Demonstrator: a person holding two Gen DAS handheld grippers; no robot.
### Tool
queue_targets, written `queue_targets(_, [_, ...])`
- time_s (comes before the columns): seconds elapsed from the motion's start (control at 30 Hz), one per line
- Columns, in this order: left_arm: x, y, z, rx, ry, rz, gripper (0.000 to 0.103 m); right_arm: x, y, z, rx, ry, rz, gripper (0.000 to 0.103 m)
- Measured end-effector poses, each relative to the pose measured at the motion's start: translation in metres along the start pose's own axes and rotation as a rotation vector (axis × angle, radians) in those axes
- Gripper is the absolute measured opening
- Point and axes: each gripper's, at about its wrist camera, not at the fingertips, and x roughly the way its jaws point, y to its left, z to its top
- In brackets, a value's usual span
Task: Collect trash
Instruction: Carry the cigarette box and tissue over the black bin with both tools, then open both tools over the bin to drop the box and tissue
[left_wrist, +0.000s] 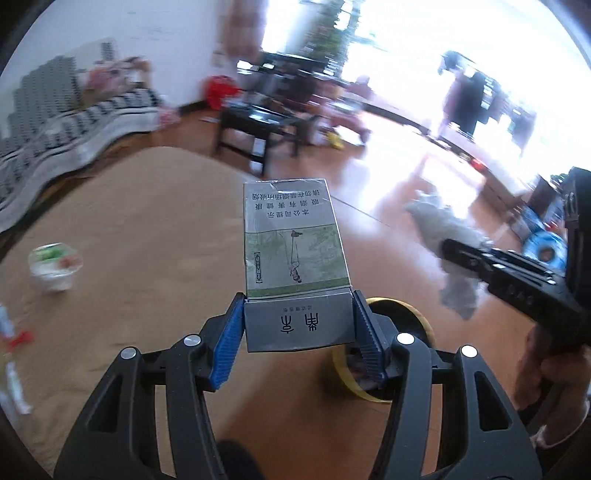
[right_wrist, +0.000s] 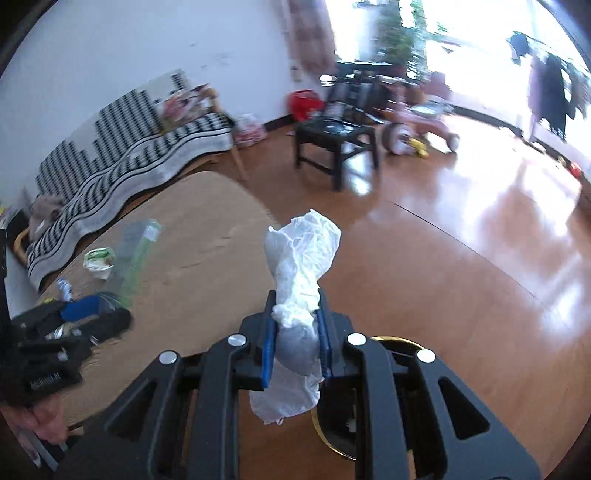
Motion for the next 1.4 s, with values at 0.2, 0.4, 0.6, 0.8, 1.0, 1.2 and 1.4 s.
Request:
queue_targets(0.2, [0.069, -0.080, -0.024, 0.048, 0.113, -0.109, 0.056, -0.002, -0.073, -0.030, 0.097, 0.034, -0.051, 0.020])
queue_targets(0.4, [0.124, -0.094, -0.075, 0.065, 0.235, -0.137, 0.056, 0.017, -0.106, -0.072, 0.158, 0.109, -0.074, 0.020])
queue_targets(0.6, [0.146, -0.105, -0.093, 0.145, 0.296, -0.112, 0.056, 0.039, -0.120, -0.118, 0.230, 0.184, -0.082, 0.020])
queue_targets(0.8, [0.153, -0.101, -0.092, 0.115, 0.305, -0.145, 0.056, 0.044, -0.126, -0.131, 0.253, 0.207, -0.095, 0.020])
queue_targets(1.0, [0.154, -0.102, -0.091, 0.119, 0.304, -0.144, 0.056, 0.044, -0.119, -0.118, 0.242, 0.199, -0.106, 0.020])
queue_targets(1.2, [0.155, -0.102, -0.090, 0.114, 0.302, -0.158, 0.056, 0.043, -0.116, -0.117, 0.243, 0.203, -0.104, 0.020])
queue_targets(1.4, [0.157, -0.103, -0.089, 0.117, 0.299, -0.149, 0.063, 0.046, -0.121, -0.113, 0.250, 0.211, -0.109, 0.040])
